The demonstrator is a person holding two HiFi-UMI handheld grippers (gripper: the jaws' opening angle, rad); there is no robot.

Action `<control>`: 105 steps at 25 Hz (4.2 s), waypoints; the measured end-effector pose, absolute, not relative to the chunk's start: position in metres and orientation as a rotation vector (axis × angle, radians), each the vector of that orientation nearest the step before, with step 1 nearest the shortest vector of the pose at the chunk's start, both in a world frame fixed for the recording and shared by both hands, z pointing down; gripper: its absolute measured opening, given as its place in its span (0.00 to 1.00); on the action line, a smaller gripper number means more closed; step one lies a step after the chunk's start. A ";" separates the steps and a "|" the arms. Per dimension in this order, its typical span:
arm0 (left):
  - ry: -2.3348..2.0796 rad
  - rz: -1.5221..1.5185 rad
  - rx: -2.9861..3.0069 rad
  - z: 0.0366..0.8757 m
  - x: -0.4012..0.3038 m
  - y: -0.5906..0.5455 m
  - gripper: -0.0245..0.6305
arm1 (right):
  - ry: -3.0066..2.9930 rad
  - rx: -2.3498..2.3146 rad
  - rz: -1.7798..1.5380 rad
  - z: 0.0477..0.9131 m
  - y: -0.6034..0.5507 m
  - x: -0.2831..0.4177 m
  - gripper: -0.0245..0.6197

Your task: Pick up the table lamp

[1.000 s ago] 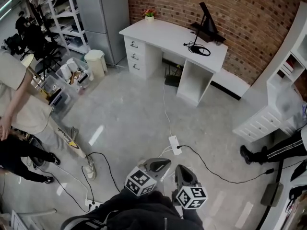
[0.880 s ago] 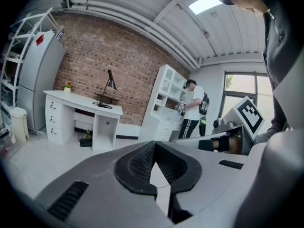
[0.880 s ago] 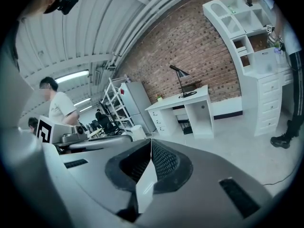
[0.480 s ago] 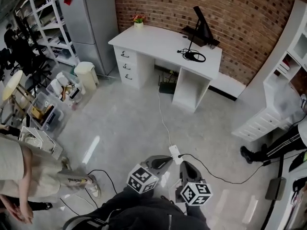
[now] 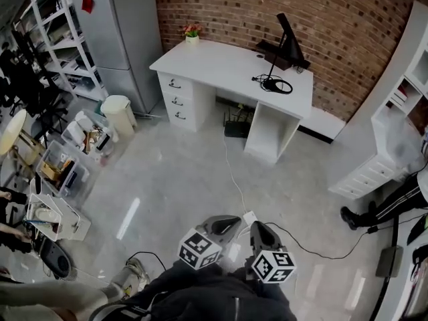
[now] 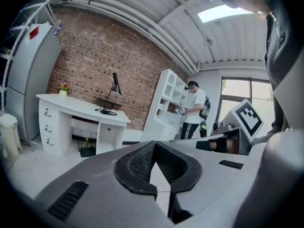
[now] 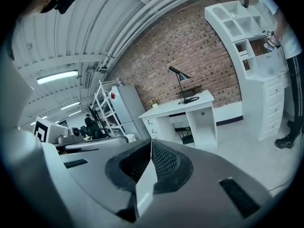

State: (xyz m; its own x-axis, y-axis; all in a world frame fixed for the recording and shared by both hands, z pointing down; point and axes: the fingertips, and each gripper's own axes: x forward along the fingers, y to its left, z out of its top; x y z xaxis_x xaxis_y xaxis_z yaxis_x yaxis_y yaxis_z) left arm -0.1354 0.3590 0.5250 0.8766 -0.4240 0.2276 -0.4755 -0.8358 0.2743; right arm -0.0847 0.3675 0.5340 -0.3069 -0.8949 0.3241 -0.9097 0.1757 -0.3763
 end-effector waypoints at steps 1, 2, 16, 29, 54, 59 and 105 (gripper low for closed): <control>-0.678 0.223 2.722 0.525 -0.139 0.355 0.05 | -2.392 1.822 0.807 0.534 0.363 -0.090 0.05; -0.687 0.222 2.721 0.525 -0.143 0.351 0.05 | -2.398 1.806 0.819 0.535 0.360 -0.094 0.05; -0.779 0.247 2.633 0.545 -0.174 0.329 0.05 | -2.389 1.734 0.890 0.554 0.324 -0.106 0.05; -0.771 0.253 2.657 0.540 -0.131 0.223 0.05 | -2.419 1.725 0.895 0.549 0.225 -0.074 0.05; -0.826 0.231 2.668 0.532 -0.026 0.017 0.05 | -2.437 1.673 0.928 0.554 0.025 0.034 0.05; -0.818 0.247 2.661 0.536 -0.014 0.007 0.05 | -2.433 1.693 0.958 0.556 0.014 0.047 0.05; -0.510 0.232 2.889 0.458 0.081 -0.354 0.05 | -2.280 2.204 0.881 0.497 -0.308 0.160 0.06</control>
State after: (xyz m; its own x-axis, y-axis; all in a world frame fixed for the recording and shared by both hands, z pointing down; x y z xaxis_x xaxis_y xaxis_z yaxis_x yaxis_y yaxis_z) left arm 0.0813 -0.3536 0.4582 0.9282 -0.3212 0.1877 -0.3524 -0.9208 0.1670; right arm 0.1596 -0.3077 0.4974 -0.0968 -0.9625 0.2532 -0.8826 -0.0345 -0.4688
